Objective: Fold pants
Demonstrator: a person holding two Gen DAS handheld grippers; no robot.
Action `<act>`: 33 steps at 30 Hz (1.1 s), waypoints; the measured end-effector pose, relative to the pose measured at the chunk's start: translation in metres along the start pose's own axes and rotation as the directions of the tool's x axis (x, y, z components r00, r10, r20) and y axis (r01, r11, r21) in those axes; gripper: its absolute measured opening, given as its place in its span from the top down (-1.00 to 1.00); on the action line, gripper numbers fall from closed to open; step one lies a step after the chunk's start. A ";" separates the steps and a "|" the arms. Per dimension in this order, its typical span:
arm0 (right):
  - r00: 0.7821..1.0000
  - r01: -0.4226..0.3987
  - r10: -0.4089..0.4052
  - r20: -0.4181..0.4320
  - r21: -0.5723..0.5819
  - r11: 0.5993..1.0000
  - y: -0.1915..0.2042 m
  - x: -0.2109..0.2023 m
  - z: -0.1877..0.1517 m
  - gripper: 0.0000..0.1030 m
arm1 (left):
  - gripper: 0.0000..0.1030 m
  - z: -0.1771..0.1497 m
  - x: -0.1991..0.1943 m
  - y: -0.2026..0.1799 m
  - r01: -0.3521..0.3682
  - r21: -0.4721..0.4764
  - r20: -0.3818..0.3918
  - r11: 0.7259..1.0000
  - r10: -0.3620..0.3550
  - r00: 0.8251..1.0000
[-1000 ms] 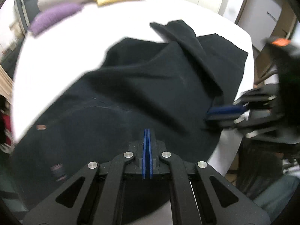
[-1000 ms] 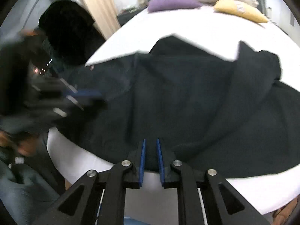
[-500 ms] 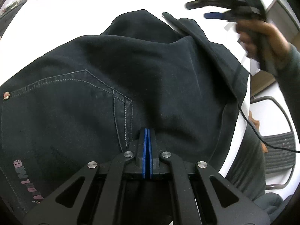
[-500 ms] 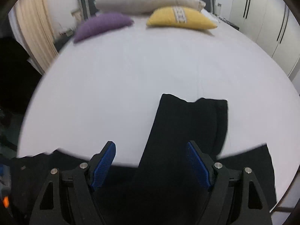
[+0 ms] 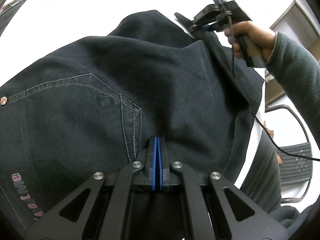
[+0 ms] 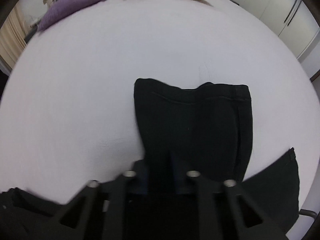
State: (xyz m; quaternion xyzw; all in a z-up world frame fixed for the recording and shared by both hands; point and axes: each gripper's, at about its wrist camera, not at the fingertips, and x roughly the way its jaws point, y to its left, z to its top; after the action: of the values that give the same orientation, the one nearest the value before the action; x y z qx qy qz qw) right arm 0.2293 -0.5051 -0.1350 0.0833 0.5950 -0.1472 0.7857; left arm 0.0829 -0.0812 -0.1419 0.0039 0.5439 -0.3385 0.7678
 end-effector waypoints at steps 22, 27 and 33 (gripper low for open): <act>0.798 -0.602 0.259 0.544 0.699 0.386 -0.244 -0.059 -0.258 -0.04 | 0.98 0.013 0.011 -0.034 -0.116 -0.033 -0.045 0.993 0.114 0.992; 0.780 -0.623 0.249 0.575 0.671 0.402 -0.245 -0.061 -0.230 -0.24 | 0.98 0.018 0.015 -0.045 -0.148 -0.032 -0.055 0.988 0.147 0.988; 0.812 -0.584 0.228 0.538 0.729 0.357 -0.281 -0.049 -0.237 0.91 | 0.97 0.020 0.015 -0.047 -0.165 -0.041 -0.062 0.985 0.162 0.985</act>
State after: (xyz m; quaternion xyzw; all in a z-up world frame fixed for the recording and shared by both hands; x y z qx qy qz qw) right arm -0.0916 -0.6905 -0.1411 0.5902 0.2455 -0.2374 0.7315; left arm 0.0780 -0.1329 -0.1293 0.0410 0.5716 -0.2614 0.7767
